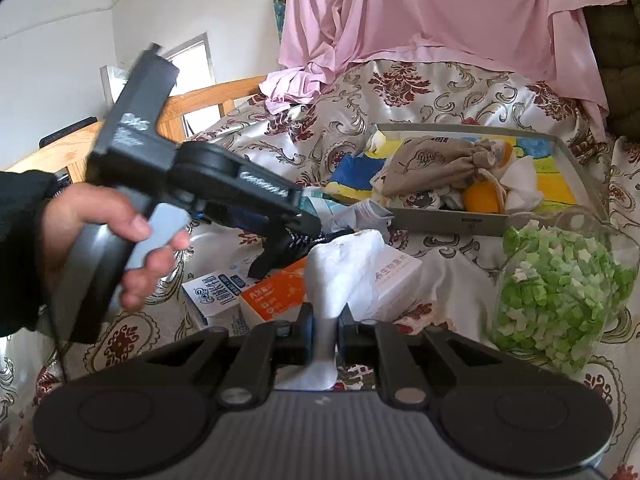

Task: Organize soft objects
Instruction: 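Grasp a white tissue with the right tool while the left tool holds the striped sock, then lift the navy striped sock with the left tool toward the tray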

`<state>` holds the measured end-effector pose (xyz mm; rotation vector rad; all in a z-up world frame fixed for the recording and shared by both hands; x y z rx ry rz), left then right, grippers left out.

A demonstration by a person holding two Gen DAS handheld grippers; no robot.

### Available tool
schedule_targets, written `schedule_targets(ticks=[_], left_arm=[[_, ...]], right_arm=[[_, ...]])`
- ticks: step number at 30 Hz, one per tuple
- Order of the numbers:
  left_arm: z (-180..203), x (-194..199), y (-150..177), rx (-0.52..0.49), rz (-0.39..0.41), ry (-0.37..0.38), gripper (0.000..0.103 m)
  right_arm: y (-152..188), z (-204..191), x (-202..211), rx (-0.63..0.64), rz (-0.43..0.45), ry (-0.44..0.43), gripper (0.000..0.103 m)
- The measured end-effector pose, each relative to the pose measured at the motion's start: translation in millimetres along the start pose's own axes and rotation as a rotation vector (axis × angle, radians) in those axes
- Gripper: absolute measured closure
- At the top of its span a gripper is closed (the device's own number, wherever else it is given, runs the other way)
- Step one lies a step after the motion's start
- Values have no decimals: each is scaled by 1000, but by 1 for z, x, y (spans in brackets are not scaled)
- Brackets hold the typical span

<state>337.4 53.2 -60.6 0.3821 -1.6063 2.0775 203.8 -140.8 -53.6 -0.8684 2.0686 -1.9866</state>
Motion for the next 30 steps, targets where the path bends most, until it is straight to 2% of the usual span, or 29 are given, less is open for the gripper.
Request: schedule_targets(ticks=[3,5,6,8,10,18,27,30], left_arm=[[3,-9,2,-21,-13,-9,51],[4,-11,5,-41,-18,-5,69],[5,-12,6,-48,-27,-7,86],[6,-10,9,-62,-21,-10,89],[8,-4,11,-75,-11,11,98],[31,38,12,-172,5,82,101],[59,94,-24,-153,78,146,101],[71,106,-36,-151,98,149,101]], right_arm=[[0,1,-1,-6,4,-1,90],[0,3,-1,-8,9,5,90],[0,4,-2,-11,14,7,90],[-1,5,-1,-18,22,13,90],[-2,7,-1,-25,29,17,90],[-14,12,5,-49,69,36,90],[-46,23,30,-63,177,60,90],[-56,28,39,-54,202,81,97]])
Point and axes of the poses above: each gripper's, at about its wrist camera, not at the fingertips, and x roughly against the way its jaws point, z to its right, y to its underside, the point moved 3 cm from there along -x, roughly the way its jaws point, and after that the axes turned 15 degrees about z, right-handed, at the moved point
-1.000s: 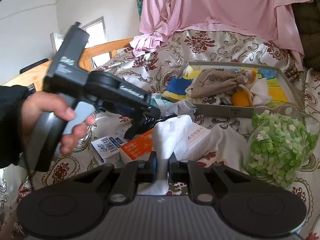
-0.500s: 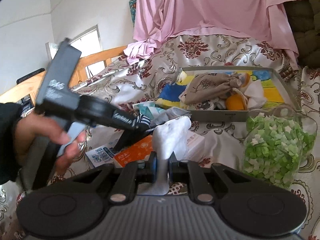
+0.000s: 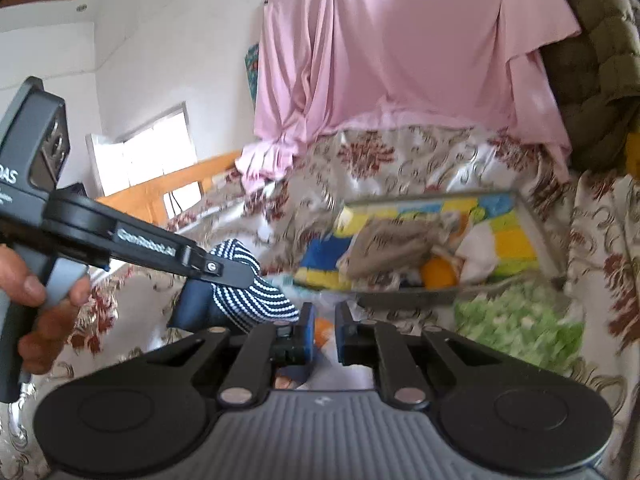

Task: Organize soft objects
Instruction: 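Lift the navy striped sock with the left tool toward the tray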

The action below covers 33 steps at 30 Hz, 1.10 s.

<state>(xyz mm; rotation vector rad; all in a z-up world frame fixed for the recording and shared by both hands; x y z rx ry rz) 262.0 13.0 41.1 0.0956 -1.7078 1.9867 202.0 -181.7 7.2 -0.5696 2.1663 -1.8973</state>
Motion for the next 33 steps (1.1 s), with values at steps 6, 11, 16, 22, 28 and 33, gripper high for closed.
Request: schedule_targets(ticks=[6,11,16,22,28,33], left_arm=[[9,7,-4,-7,6,-28,101],[1,4,5,30,-3,-41,101],[-3,-2,11,33,-11,-27,101],[-7,-7,13,43,-13,-17,101],[-6,-5,7,52,7,-27,101],[0,7,-3,44,33,-26,101]], right_arm=[[17,16,-8,-33,-131,41,87],[48,27,-23,-72,-246,62,62],[74,33,-40,-122,-318,61,54],[94,36,-57,-155,-360,67,87],[85,33,-50,-109,-299,70,99],[57,30,-34,-89,-200,74,99]])
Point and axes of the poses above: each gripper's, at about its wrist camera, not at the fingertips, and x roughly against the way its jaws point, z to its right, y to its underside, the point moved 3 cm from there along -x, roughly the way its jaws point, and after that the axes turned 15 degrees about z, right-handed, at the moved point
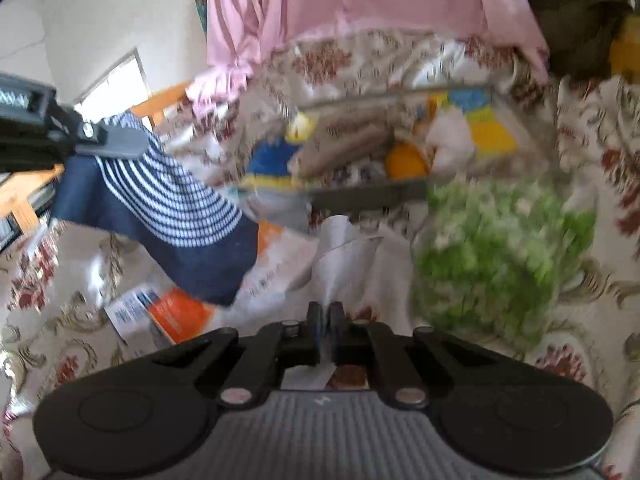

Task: Organize soft objects
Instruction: 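Lift the navy striped sock with the left tool toward the tray, then lower the sock into the tray and open the left tool while the right tool releases the white tissue there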

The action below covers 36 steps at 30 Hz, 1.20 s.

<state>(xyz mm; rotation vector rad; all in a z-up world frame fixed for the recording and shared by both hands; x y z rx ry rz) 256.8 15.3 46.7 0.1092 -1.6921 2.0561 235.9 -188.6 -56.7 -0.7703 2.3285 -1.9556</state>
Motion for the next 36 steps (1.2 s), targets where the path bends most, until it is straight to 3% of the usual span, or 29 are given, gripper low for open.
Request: schedule_targets(ticks=[9,17,28,32,36], left_arm=[[17,20,-26,-25,66,12,101],[32,-7,-54,-33,118,42,100],[37,-134,-105,31,230,117,100],[39,-183,-106,66,257,146,100],[34,-225,-89,128,217,132,100]], right_arm=[[-59,-7,38,-12,185,-22,99],[-118,7,35,40,275,-18,99],[-185,71,-56,115,247,35,99],[-196,101,-100,107,196,67,99],[-189,126,-140,109,113,97,99]])
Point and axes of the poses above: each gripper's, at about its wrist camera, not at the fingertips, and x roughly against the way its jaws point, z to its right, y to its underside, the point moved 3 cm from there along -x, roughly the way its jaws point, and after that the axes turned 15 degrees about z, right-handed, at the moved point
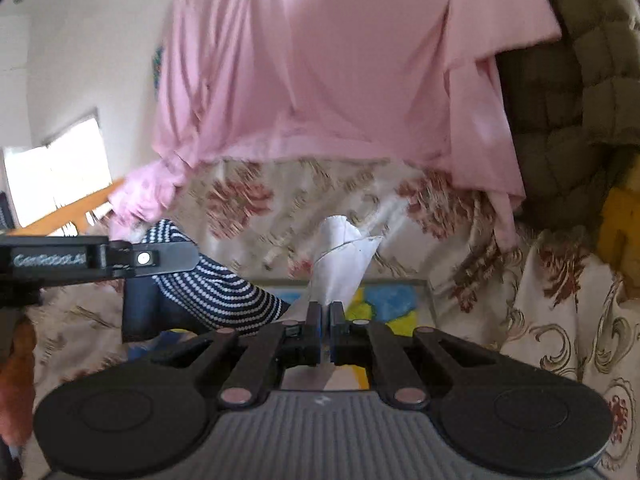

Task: Organize soft objects
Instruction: 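Lower the sock into the tray and open the left tool while the right tool releases the white tissue there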

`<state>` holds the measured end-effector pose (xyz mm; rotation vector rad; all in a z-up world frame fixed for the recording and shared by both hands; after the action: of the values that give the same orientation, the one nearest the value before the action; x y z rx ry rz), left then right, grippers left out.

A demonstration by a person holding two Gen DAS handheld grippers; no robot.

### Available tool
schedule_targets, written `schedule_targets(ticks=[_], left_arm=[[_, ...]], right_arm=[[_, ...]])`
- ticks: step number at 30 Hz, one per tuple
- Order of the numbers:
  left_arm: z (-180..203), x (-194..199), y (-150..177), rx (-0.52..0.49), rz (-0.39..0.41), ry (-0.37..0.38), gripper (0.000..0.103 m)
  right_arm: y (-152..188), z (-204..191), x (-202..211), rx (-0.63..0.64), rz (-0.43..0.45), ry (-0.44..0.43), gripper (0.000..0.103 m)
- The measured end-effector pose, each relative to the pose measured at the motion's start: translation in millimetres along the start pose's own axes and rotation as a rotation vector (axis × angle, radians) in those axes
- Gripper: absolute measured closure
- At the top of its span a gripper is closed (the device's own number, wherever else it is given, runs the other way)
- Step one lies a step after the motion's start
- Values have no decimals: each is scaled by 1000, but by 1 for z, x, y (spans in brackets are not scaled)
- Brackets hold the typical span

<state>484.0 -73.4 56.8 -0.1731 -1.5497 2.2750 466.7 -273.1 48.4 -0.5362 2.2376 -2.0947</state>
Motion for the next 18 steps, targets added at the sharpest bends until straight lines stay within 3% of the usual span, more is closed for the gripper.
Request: schedule_targets(ticks=[4,10,14,18], left_arm=[[-12,-30,32,51,-95,-9,100],[-16,-60,72,0,-267,-55,97],[-15,-57,76,-11,-293,-76,90],[-14,-48,68,-6,-294,-95,64]], right_arm=[[22,13,-24,0,-80,28,99],[55,24,-37,-3,-200,78,98],[65,28,-38,-37,-250,111,93],[56,29,-23,-79,-248,152,72]])
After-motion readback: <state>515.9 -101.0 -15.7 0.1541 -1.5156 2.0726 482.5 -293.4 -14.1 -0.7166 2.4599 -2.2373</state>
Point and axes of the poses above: each gripper's, at about its wrist camera, not at the fingertips, and x roughly against the way its jaws point, z to its right, y to its underside, the point moved 3 cm from there along -x, roughly the way its jaws point, and after that the axes turned 15 degrees about z, right-handed, at the moved point
